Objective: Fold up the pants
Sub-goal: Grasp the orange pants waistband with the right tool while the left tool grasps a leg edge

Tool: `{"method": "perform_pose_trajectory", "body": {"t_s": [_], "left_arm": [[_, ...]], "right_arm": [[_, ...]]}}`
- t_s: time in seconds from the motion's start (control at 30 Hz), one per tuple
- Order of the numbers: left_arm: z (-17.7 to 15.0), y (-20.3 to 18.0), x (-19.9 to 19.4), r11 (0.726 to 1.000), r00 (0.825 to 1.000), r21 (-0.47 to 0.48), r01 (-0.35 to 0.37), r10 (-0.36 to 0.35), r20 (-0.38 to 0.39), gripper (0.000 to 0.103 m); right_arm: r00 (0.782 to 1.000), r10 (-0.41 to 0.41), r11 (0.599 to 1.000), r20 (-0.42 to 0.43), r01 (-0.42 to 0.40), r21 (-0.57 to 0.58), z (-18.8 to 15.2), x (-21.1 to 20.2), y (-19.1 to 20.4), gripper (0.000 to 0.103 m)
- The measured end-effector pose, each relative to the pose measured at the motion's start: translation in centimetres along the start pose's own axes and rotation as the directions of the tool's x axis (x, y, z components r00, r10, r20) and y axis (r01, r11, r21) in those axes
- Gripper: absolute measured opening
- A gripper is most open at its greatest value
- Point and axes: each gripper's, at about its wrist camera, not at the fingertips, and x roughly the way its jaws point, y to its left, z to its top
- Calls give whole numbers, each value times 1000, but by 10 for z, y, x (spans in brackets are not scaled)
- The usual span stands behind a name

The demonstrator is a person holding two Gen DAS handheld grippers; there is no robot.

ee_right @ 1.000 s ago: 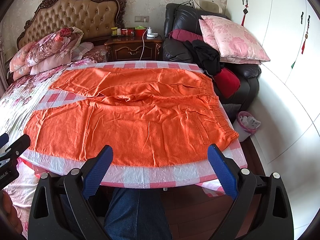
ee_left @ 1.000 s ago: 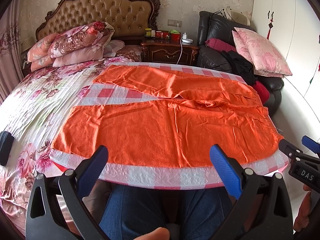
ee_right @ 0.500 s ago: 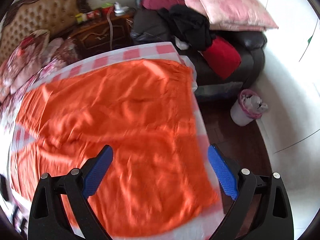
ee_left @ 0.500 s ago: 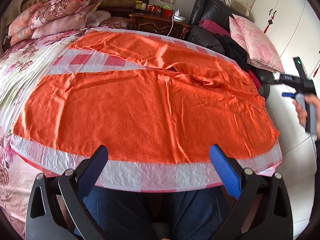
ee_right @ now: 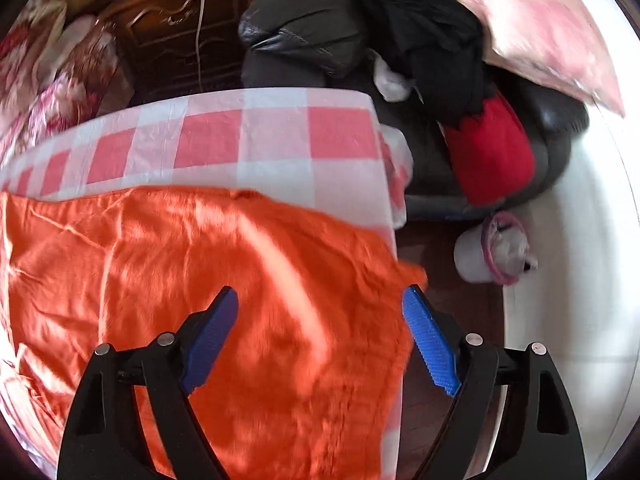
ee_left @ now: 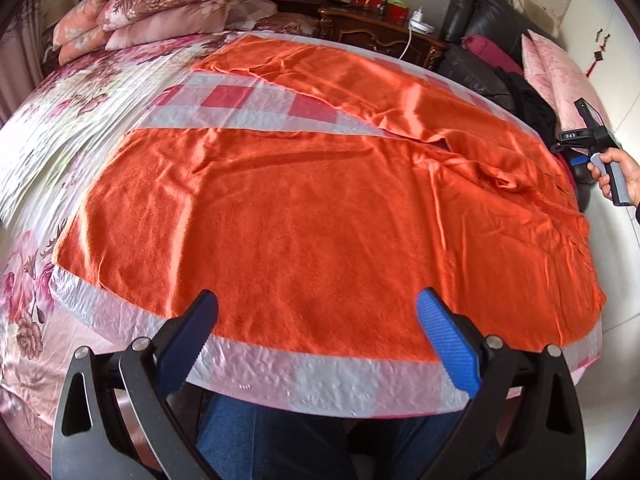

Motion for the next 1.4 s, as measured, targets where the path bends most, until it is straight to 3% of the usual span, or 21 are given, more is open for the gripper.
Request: {"method": "perform_pose_trajectory", "body": {"t_s": [0.17,0.23,0.27,0.3,0.37,0.47,0.53,0.63,0.67,0.73,0.8,0.83,0.93,1.03,1.13,1.2,1.27,1.4], "left_arm": [[22,0,5,1000,1000,9,0,0,12,95],[34,-1,5,1000,1000,9,18,-19,24,91],[43,-1,5,999,999,6,33,-33,31,90],[52,0,5,999,998,0,51,-51,37,89],[75,3,11,994,993,-31,109,-108,45,86],[109,16,23,971,978,-123,205,-200,52,82],[130,26,32,953,968,-174,249,-240,69,79],[149,39,45,917,948,-243,317,-307,82,79],[154,41,49,902,938,-259,347,-336,87,79],[160,44,56,870,915,-284,403,-390,102,79],[163,47,67,831,886,-310,462,-451,109,79],[165,48,77,804,868,-336,491,-486,105,79],[174,51,106,754,834,-382,534,-544,92,72],[180,56,133,735,831,-427,527,-550,80,58],[182,64,147,749,861,-465,473,-505,62,51],[180,72,145,731,859,-486,479,-504,88,51],[181,80,142,735,872,-497,461,-480,100,51],[177,92,159,662,848,-580,475,-521,99,45]], "right_arm": [[1000,-7,997,-16,5,-74,17,25,10,79],[1000,18,995,-21,-20,-95,20,32,13,49],[999,35,995,-10,-36,-97,18,33,14,40],[1000,26,994,7,-25,-107,17,32,16,20],[999,13,987,45,-6,-161,10,25,23,4],[985,22,981,173,12,-195,-9,-8,26,5],[953,91,977,289,-29,-211,-34,-47,26,5],[853,251,934,457,-90,-345,-110,-121,35,5],[833,287,922,473,-106,-372,-132,-136,37,5],[758,422,858,498,-156,-489,-200,-169,40,5],[724,505,806,471,-200,-557,-252,-182,47,5],[724,539,779,429,-235,-582,-282,-182,50,5],[748,571,751,340,-308,-584,-329,-167,55,5],[753,580,768,312,-377,-517,-351,-147,50,5],[727,593,783,346,-421,-458,-349,-141,40,5],[710,598,787,372,-433,-439,-347,-147,35,5],[685,610,785,399,-455,-420,-343,-155,28,5],[639,630,776,441,-498,-386,-322,-169,9,5]]}}
